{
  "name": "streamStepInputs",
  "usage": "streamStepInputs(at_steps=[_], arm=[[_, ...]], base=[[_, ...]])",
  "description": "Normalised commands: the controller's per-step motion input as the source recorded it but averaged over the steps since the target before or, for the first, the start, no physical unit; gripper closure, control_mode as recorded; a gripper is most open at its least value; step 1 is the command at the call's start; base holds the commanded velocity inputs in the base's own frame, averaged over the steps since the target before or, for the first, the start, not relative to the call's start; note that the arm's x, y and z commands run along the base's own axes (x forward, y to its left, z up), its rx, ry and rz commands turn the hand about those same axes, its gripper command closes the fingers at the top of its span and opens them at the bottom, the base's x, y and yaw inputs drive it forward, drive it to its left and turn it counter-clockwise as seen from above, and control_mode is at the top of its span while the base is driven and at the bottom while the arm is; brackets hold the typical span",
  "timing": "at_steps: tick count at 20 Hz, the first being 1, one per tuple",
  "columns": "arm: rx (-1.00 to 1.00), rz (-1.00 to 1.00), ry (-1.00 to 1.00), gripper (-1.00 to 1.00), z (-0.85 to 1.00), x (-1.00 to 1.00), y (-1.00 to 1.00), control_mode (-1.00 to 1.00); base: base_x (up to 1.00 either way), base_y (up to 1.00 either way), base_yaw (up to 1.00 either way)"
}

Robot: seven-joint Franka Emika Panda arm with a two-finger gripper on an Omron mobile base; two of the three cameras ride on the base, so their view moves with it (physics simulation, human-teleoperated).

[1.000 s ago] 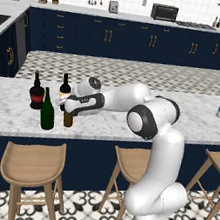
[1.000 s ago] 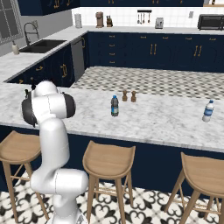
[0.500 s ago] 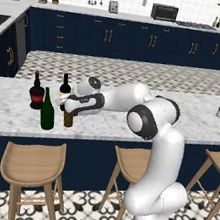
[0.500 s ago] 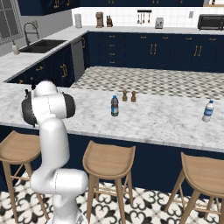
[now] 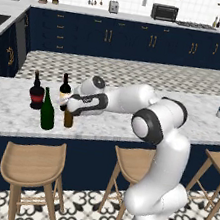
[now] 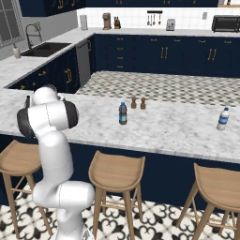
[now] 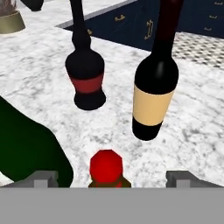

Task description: Move the plastic bottles in the middle to the plastics group, and the glass bottles in the middle to the glass group.

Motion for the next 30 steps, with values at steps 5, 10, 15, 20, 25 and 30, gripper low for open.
streamStepInputs(at_steps=[5, 10, 15, 20, 25, 30], arm=[[0.0, 0.0, 0.0, -1.0, 0.54, -0.21, -0.32, -1.0], [0.0, -0.06, -0.01, -1.0, 0.43, -0.54, -0.37, -1.0], [0.0, -0.1, -0.02, -1.0, 0.26, -0.63, -0.64, -1.0], [0.0, -0.12, 0.0, -1.0, 0.25, -0.33, -0.64, -1.0], [0.0, -0.11, 0.0, -1.0, 0.21, -0.39, -0.67, -1.0], [0.0, -0.13, 0.0, -1.0, 0.14, -0.34, -0.66, -1.0]], base=[[0.0, 0.0, 0.0], [0.0, 0.0, 0.0], [0.0, 0.0, 0.0], [0.0, 0.0, 0.0], [0.0, 0.0, 0.0], [0.0, 0.0, 0.0]])
